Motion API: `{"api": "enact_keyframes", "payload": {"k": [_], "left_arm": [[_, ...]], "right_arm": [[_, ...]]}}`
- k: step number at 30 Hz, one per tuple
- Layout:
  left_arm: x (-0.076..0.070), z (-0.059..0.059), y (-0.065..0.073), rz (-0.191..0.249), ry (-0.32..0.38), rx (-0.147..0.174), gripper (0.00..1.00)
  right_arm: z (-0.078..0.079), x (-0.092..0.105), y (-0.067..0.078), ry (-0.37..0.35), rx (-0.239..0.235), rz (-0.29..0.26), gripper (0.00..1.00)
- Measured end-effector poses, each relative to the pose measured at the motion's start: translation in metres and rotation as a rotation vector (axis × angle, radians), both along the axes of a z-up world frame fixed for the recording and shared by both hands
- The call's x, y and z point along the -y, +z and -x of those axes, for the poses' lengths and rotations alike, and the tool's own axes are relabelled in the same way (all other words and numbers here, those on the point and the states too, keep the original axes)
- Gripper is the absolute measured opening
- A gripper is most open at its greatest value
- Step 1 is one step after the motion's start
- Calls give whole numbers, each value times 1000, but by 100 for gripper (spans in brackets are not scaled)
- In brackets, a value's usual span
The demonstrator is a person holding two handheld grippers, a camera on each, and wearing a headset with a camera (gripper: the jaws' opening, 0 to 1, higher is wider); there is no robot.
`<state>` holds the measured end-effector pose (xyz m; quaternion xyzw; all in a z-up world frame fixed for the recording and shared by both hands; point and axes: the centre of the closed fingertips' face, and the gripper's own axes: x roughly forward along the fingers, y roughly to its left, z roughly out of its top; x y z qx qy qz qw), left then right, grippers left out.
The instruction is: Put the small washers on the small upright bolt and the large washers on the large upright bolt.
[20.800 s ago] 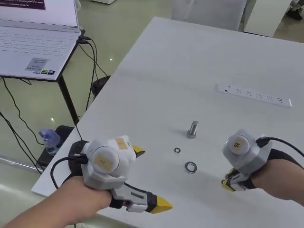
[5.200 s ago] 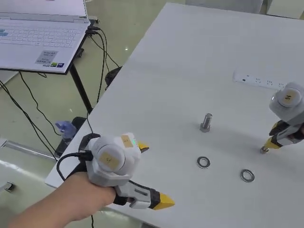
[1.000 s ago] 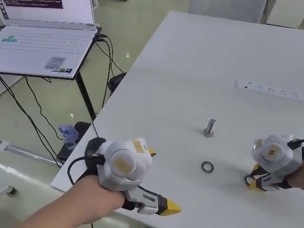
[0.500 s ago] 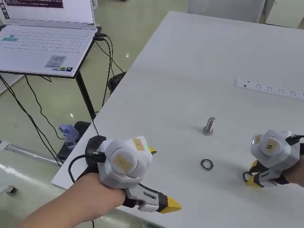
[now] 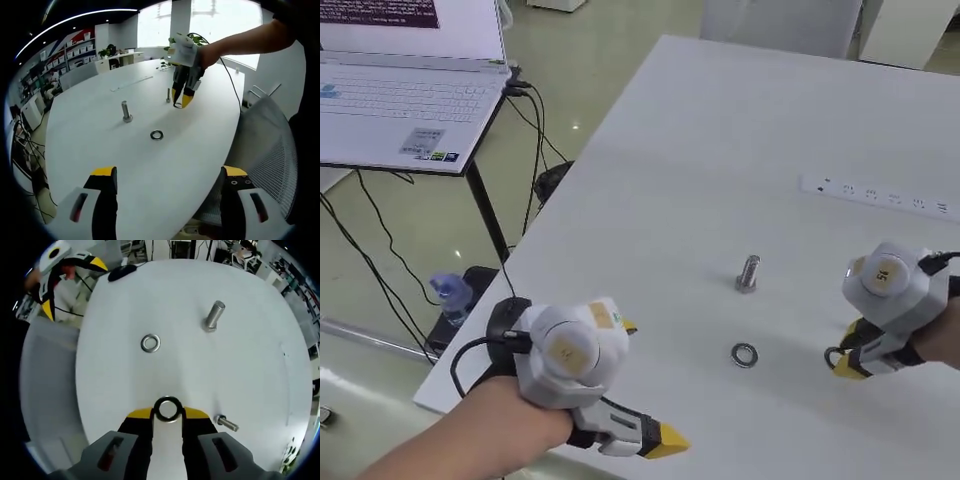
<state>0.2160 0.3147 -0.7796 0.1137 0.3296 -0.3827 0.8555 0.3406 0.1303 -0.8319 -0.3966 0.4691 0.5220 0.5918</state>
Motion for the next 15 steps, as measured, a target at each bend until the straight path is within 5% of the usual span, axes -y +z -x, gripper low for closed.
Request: {"api": "enact_keyframes", "payload": {"k": [15], "left_arm": [[0, -6, 2, 2, 0, 2, 84]], "right_arm": [[-23, -23, 36, 12, 23, -20, 22]]}}
